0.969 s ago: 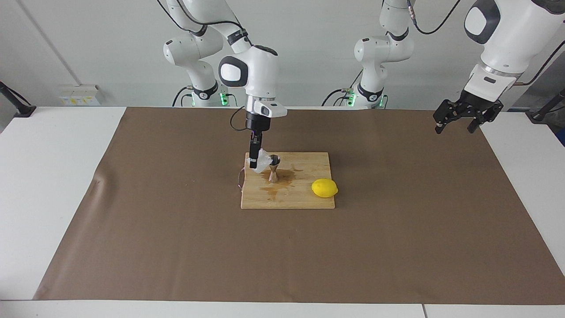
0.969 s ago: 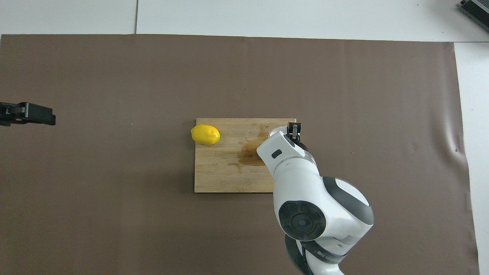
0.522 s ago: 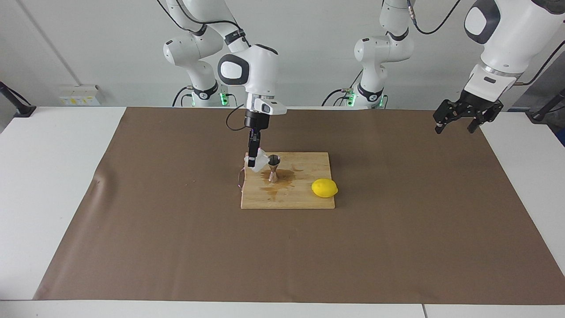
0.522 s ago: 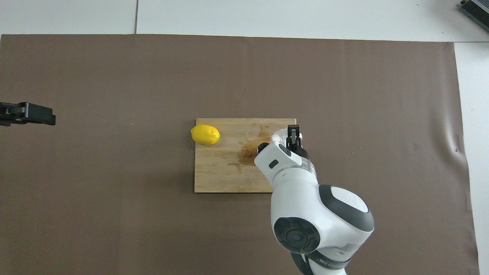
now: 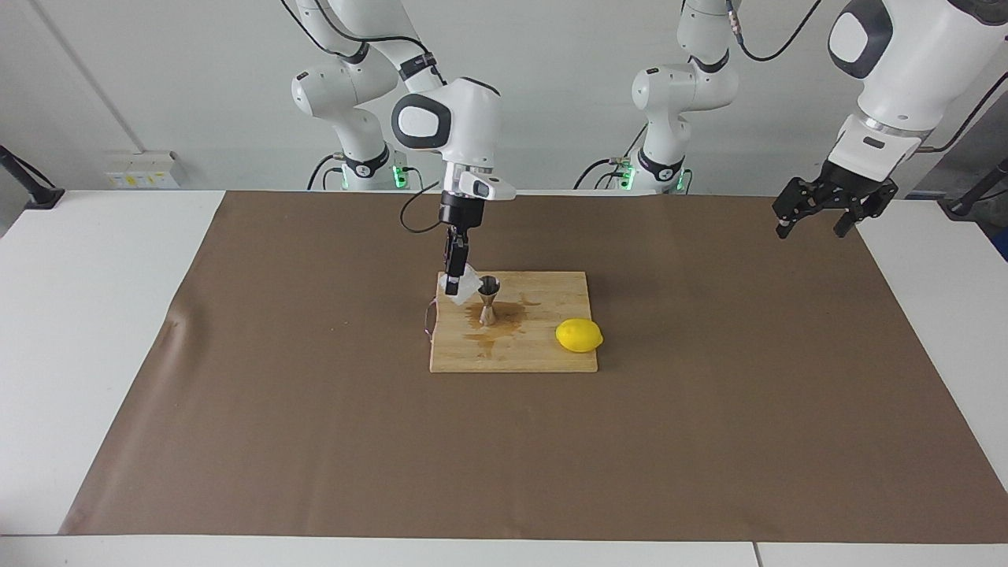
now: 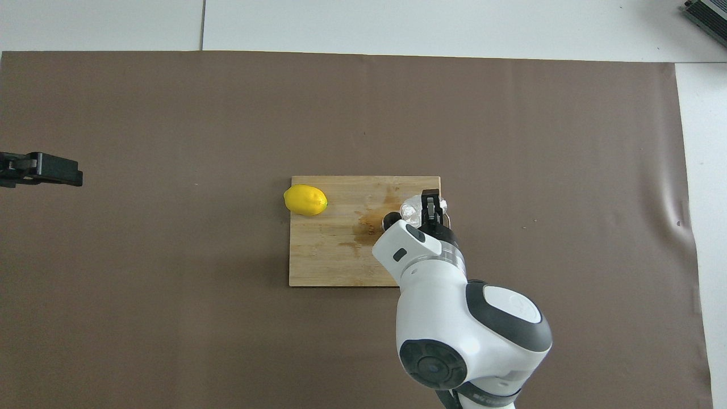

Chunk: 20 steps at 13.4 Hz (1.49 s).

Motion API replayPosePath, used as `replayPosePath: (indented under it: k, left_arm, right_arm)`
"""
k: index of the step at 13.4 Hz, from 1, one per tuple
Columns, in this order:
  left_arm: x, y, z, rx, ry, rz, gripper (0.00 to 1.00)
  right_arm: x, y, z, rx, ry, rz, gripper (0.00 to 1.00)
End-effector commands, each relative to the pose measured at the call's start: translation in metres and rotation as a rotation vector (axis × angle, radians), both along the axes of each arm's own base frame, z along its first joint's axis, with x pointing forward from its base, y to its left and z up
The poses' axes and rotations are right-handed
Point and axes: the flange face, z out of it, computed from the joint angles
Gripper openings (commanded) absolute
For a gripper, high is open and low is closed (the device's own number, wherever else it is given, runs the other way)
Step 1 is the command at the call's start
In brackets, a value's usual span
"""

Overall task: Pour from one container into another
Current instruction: 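Tilt the white cup with the right gripper over the metal cup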

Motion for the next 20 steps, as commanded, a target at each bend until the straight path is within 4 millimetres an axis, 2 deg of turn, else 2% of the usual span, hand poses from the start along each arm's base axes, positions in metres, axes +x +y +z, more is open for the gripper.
replayPosePath:
  k: [1, 5, 7, 20]
  left_arm:
    - [-0.005, 0.001, 0.004, 0.009, 0.002, 0.012, 1.0]
    - [-0.005, 0.001, 0.004, 0.009, 0.002, 0.012, 1.0]
    - [-0.006, 0.001, 0.005, 0.009, 0.0, 0.012, 1.0]
    - [-0.006, 0.001, 0.005, 0.009, 0.0, 0.012, 1.0]
  right_arm:
    - [-0.01, -0.002, 0.003, -0.01, -0.034, 0.007, 0.0]
    - [-0.011, -0.001, 0.003, -0.025, -0.06, 0.022, 0.0]
    - [-0.017, 0.007, 0.002, -0.044, -0.073, 0.053, 0.0]
    - [-0.027, 0.005, -0.004, -0.083, -0.132, 0.092, 0.0]
